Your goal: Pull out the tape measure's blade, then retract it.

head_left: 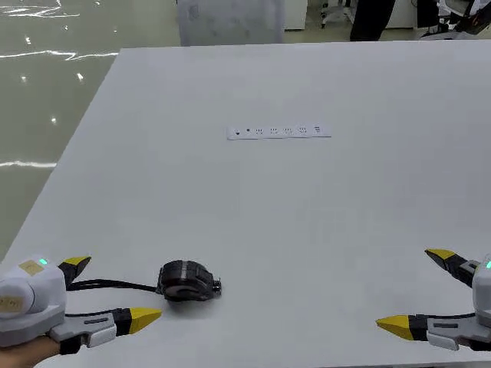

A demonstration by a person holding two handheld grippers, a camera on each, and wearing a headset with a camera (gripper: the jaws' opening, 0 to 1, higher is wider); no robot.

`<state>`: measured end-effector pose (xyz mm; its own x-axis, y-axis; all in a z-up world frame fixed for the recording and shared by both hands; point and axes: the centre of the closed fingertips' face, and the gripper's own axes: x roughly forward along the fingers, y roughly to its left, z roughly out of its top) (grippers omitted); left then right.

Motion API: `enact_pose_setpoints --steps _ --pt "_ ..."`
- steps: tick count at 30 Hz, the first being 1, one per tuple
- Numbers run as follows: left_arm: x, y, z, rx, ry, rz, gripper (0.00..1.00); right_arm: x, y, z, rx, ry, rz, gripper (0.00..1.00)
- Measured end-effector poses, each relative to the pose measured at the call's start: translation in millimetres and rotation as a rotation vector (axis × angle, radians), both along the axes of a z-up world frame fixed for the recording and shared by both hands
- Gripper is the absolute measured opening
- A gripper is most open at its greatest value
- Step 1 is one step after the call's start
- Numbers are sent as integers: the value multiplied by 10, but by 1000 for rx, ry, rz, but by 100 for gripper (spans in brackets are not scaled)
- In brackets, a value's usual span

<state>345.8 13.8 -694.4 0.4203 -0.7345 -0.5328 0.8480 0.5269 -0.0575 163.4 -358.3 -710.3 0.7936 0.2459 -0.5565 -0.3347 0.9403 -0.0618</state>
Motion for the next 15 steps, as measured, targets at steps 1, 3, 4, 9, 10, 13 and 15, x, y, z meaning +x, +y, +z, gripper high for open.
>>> enact_pose_setpoints --steps 1,3,4,9,10,13,15 --pt "0 7 -5 3 0 1 100 -2 -1 1 -2 1 0 100" --pt "-1 15 -17 9 -1 1 100 -4 4 2 -5 0 4 100" --pt "8 20 -17 11 -8 5 100 -5 8 3 -4 1 5 100" --pt "-2 7 -16 3 1 7 100 12 -1 26 1 -6 -4 100" --pt "0 10 -20 7 0 6 100 13 3 26 1 -5 -3 100" --pt "-9 4 -28 5 11 4 100 8 16 13 -1 0 3 100" --pt "-17 6 -39 12 14 0 100 2 25 8 -1 1 7 100"
